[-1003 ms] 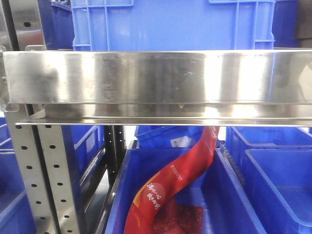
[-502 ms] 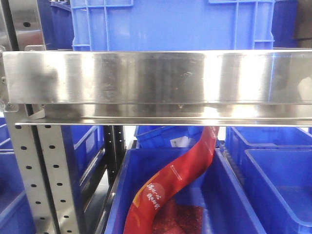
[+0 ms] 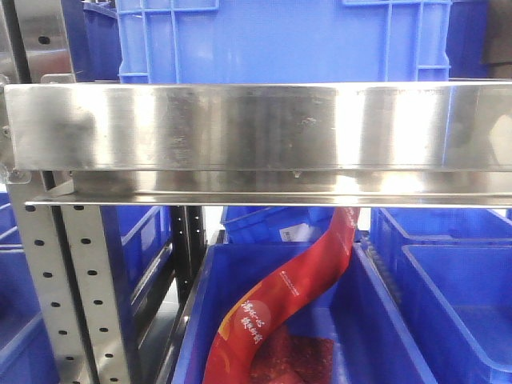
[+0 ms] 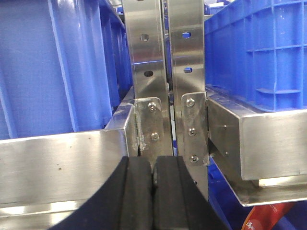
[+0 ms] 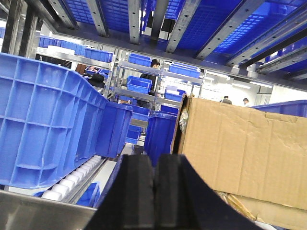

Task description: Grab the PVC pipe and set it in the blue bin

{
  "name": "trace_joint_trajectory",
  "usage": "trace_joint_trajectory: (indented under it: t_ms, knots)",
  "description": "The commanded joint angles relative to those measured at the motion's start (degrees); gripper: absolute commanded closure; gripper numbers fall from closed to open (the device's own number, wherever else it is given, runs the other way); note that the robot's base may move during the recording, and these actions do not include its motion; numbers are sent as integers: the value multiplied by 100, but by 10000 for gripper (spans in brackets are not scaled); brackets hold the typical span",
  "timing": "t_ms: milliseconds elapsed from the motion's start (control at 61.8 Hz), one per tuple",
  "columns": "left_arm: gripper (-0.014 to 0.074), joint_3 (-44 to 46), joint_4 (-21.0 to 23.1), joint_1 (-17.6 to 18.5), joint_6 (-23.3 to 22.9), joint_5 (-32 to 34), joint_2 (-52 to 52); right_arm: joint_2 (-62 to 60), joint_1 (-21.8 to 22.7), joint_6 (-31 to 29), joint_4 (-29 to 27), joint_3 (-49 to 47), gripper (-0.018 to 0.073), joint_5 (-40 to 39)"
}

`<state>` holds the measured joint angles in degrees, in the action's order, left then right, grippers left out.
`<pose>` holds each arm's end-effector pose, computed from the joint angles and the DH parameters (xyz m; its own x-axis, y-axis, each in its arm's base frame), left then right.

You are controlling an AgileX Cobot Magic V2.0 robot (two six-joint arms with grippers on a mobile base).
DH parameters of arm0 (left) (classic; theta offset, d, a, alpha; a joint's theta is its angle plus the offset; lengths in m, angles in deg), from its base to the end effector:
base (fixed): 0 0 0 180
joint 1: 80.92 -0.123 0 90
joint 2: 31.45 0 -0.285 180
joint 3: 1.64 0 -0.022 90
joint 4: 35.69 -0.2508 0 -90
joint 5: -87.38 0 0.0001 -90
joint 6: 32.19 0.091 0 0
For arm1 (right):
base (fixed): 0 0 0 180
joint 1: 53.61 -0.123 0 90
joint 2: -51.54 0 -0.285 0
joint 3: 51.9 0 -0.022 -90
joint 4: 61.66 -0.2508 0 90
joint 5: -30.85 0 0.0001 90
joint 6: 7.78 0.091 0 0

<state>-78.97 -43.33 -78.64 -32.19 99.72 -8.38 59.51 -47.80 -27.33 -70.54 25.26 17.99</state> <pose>0.0792 -0.0057 0.2139 0.0406 0.1284 -0.9909 0.0634 0.9894 0.1308 0.0519 -0.0084 0.2331 0.2698 -0.2172 -0.9381 0.1881 0.9673 -0.1699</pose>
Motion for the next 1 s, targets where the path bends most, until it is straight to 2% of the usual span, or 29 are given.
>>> trace_joint_trajectory:
  t_ms: [0, 987]
  knots:
    - [707, 12, 5, 32, 0, 114, -30, -18, 24, -2, 30, 6, 727, -163]
    - [707, 12, 5, 32, 0, 114, -30, -18, 24, -2, 30, 6, 727, -163]
